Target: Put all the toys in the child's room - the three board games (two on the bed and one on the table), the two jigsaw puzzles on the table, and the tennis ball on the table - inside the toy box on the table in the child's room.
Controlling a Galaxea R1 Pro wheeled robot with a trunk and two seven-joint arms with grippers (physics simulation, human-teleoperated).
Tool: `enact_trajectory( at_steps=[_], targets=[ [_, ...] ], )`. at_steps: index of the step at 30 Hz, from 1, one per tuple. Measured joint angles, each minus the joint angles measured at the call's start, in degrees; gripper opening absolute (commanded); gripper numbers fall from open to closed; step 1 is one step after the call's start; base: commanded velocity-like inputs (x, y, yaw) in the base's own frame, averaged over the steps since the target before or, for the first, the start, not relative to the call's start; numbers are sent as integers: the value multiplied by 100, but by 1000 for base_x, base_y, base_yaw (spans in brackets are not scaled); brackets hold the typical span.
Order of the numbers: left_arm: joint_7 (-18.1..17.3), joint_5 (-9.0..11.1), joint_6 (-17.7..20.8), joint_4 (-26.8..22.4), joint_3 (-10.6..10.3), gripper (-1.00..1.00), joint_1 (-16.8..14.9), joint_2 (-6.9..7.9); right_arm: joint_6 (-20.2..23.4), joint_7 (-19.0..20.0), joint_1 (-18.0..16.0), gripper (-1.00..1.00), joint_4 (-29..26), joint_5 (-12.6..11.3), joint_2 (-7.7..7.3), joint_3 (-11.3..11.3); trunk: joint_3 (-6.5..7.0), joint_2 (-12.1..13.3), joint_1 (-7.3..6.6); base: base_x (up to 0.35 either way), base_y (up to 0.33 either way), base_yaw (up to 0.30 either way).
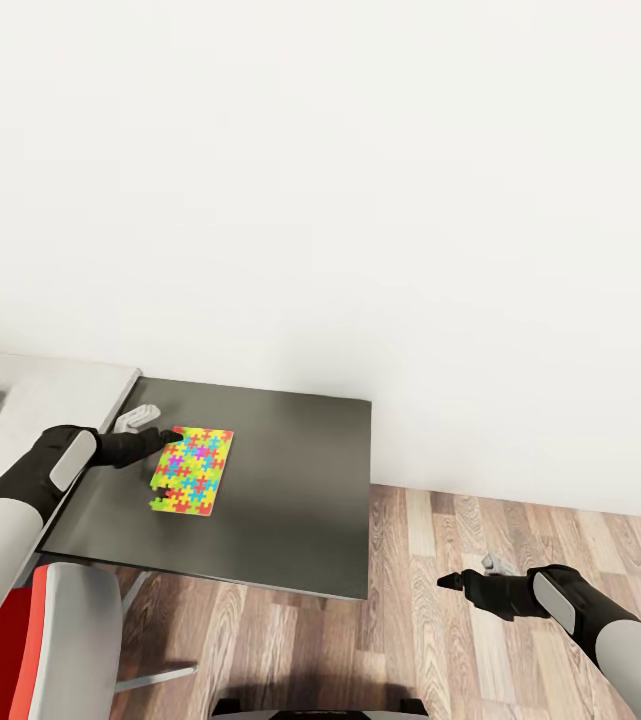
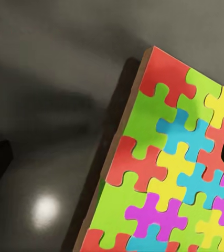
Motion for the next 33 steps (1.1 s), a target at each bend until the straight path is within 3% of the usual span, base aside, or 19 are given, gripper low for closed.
enact_trajectory(
  at_steps=[17, 24, 33],
  targets=[
    [1, 18, 10, -72, -50, 100, 8, 3, -254, -12, 1, 100, 7, -3, 0, 0, -1, 3, 1, 0, 0, 0],
    [8, 6, 82, -595, -64, 100, 29, 6, -261, -12, 1, 100, 7, -1, 0, 0, -1, 3, 1, 0, 0, 0],
    [49, 3, 137, -690, -66, 100, 34, -2, -261, -12, 1, 100, 7, 0, 0, 0, -1, 3, 2, 0, 0, 0]
  ],
)
